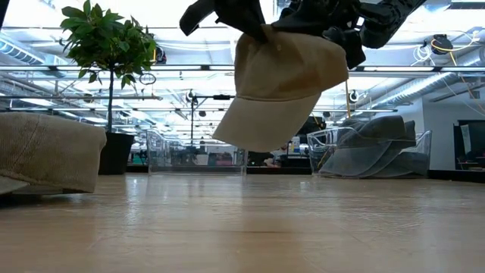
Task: Pick & Place hat
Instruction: Put the right brown cap into the left transparent bin
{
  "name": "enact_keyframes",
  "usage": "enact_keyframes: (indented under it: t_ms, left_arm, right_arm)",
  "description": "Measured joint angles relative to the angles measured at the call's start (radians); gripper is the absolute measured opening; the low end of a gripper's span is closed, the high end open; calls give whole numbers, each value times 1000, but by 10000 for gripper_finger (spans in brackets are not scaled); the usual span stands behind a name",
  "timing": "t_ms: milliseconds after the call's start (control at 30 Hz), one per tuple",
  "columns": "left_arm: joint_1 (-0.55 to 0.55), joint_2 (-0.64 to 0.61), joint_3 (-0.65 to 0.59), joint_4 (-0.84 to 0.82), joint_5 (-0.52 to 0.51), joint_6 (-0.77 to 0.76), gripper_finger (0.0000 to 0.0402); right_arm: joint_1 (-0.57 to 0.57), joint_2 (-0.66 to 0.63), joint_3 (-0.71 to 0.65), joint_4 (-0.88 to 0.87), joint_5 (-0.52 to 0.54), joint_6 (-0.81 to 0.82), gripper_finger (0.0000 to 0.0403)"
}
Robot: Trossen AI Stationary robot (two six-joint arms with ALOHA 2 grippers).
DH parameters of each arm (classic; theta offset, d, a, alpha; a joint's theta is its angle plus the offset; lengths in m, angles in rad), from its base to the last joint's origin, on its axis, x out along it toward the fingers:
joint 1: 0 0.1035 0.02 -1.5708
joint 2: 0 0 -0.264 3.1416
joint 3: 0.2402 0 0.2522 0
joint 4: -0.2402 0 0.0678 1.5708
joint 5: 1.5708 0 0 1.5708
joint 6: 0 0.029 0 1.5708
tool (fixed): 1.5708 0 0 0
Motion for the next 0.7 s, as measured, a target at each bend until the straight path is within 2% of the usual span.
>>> enact_keyframes:
  t_ms: [133,300,400,533,700]
  left_arm:
    - [0,0,0,3,0,-37,6]
    - [0,-2,0,11,3,-137,18]
    - [-2,-2,0,27,6,-264,41]
    - [-15,-6,-2,76,-82,-509,63]
    - [-21,-40,-3,81,-115,-699,96]
  right_arm:
    - [0,0,0,2,0,-2,163]
    - [0,0,0,16,-3,-63,25]
    - [0,0,0,16,-5,-85,12]
    - [-1,-2,0,24,-16,-98,5]
    - [-4,-3,3,11,0,-99,3]
